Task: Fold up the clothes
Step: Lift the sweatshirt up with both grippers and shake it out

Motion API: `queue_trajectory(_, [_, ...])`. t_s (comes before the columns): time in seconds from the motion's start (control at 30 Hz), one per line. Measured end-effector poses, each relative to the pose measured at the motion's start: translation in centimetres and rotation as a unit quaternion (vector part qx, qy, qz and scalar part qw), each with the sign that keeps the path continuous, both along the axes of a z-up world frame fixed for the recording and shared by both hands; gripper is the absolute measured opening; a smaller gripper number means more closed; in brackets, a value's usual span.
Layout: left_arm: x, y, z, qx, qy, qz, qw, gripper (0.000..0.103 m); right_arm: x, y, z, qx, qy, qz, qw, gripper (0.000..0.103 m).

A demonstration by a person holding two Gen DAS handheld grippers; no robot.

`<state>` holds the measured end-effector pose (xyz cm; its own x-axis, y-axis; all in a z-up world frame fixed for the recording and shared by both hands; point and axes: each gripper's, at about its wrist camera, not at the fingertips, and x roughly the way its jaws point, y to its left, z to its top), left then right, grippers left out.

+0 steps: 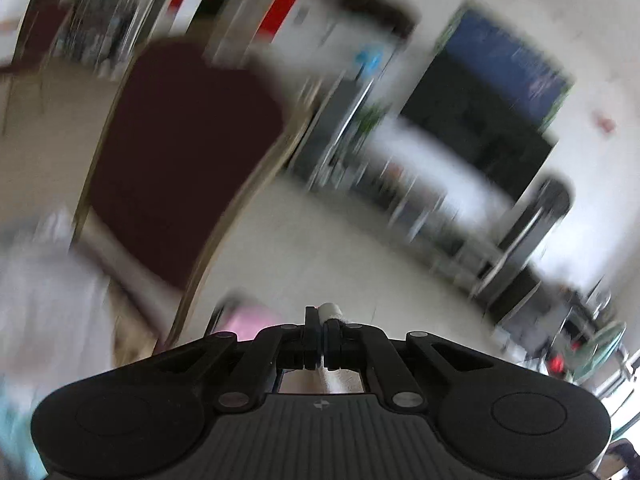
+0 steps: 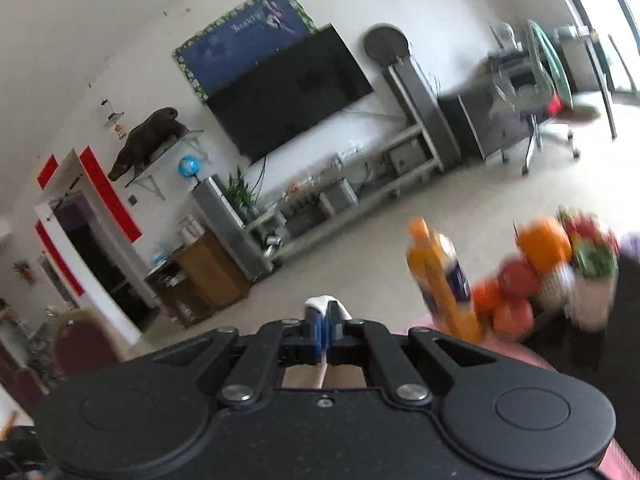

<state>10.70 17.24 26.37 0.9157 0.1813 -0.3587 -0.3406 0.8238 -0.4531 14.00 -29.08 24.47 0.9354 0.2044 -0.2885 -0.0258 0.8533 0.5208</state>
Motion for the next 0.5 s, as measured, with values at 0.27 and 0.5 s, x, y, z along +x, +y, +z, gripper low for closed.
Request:
queue_trajectory(0.27, [-2.7,-1.2,-0.4,0.030,-0.083,-0.012,0.9960,0.002,-1.0,-3.0,0.6,0.005,-0.090,0.002,0.996,0.002])
queue_trajectory(0.5, [-4.6,-1.1,-17.6,0.001,0.083,-0.010,0.9965,0.002,-3.3,-1.8,-15.7,-0.023,0.052,0.016,0.998,0.002])
